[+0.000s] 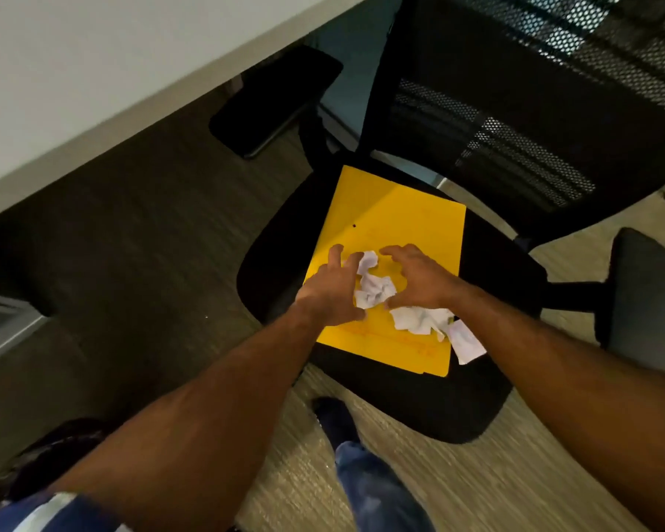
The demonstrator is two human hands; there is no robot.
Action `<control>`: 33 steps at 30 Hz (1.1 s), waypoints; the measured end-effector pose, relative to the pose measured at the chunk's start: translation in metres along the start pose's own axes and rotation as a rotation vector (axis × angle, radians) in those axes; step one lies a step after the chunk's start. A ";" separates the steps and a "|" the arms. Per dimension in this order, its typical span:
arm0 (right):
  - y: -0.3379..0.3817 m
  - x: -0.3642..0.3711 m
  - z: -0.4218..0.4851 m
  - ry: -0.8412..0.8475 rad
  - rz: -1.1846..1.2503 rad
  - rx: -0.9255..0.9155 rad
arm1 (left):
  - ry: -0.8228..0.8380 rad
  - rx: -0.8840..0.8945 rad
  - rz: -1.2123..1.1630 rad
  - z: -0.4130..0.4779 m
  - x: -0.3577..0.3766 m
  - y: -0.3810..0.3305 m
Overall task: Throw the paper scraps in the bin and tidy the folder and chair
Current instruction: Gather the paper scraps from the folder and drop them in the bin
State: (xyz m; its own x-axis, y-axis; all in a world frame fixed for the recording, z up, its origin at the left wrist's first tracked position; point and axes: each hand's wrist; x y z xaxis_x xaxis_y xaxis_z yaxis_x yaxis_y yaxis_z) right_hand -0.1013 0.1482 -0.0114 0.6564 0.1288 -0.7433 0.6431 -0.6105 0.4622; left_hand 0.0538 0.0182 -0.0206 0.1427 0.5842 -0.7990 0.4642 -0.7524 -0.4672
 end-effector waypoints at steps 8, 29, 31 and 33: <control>0.011 0.019 0.018 -0.003 -0.005 -0.070 | 0.008 0.012 -0.121 0.016 0.009 -0.006; 0.075 0.054 0.018 -0.104 0.218 -0.100 | -0.166 -0.175 -0.675 -0.039 0.011 0.041; 0.085 0.058 0.021 -0.114 0.215 -0.100 | -0.198 -0.191 -0.700 -0.047 0.009 0.048; 0.098 0.064 0.024 -0.109 0.203 -0.099 | -0.228 -0.211 -0.716 -0.056 0.007 0.057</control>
State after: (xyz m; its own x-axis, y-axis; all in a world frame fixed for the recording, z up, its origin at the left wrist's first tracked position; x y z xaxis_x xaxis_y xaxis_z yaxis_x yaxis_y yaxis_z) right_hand -0.0060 0.0782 -0.0248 0.7332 -0.0769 -0.6757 0.5416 -0.5348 0.6485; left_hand 0.1306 -0.0031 -0.0319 -0.4269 0.8117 -0.3986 0.5350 -0.1287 -0.8350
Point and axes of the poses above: each hand's wrist, its own z-axis towards the middle knuckle, its own x-axis out of the palm, y = z × x
